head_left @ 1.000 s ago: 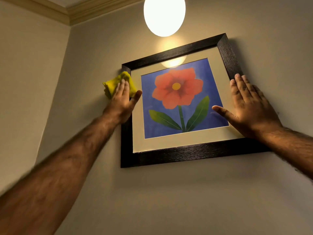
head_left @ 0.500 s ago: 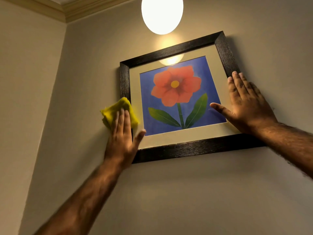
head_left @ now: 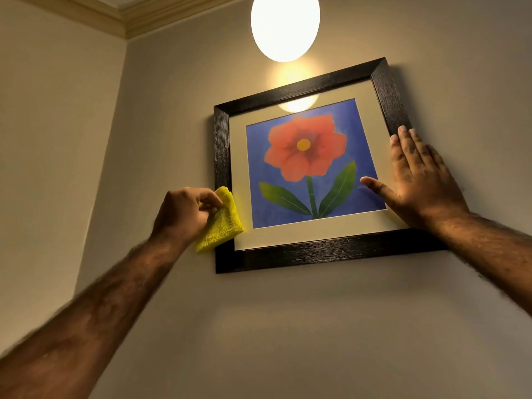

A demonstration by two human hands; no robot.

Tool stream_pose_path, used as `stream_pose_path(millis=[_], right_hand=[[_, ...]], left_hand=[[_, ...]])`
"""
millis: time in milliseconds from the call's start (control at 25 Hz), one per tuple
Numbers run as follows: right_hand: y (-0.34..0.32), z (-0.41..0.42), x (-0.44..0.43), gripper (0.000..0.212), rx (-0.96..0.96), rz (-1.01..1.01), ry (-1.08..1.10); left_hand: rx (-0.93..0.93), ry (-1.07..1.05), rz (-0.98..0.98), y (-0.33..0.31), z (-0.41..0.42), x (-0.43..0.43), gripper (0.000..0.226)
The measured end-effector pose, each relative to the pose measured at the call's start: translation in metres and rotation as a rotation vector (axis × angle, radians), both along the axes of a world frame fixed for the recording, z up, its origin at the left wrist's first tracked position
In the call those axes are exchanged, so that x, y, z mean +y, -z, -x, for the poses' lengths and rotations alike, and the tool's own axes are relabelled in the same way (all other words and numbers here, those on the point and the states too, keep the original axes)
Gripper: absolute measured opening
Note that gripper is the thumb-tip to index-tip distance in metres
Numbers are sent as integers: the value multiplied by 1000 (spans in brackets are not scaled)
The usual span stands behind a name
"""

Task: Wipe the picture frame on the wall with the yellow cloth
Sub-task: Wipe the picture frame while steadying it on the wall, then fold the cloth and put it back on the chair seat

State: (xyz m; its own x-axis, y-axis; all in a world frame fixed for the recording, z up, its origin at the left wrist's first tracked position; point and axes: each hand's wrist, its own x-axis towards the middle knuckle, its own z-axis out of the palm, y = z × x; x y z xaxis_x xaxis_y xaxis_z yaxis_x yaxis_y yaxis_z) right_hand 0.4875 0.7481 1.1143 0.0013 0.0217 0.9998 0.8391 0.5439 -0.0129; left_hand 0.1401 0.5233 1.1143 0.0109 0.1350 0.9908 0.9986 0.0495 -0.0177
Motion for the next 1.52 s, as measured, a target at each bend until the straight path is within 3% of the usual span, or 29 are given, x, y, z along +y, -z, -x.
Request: stream_pose_path(millis=[120,200,280,440,760,880,1000,1080,1240,1320,1520], right_hand=[[2,1,0,107,4,1,0],[2,1,0,107,1,-1,-6],[2,1,1,107,-2,0,-15],[2,0,3,106,6,-25,-20],[5,-5,-2,98,15,-50,-82],[14,14,-29,94,-187,-169,-47],[35,80,-79,81,-503,-303,-296],[50,136,-120,71,-529,-97,-654],[65,230,-178,79,-266,729,-1347],[77,269,-189,57,-161,987,-1637],[130,362,-231,23,-96,1301,-1886]], left_hand=[[-113,-34,-2,-9,5,5,40],[-320,-2,75,-18,13,1,71],[-469,45,165,-23,21,0,81],[-535,211,220,-21,25,2,45],[-539,313,47,-1,28,1,25],[-629,478,-23,4,37,-14,21],[-704,572,-31,14,48,-31,23],[-730,636,-15,25,54,-43,22],[-778,703,3,53,66,-70,17],[-829,715,17,71,78,-91,19],[-974,464,171,135,137,-174,35]])
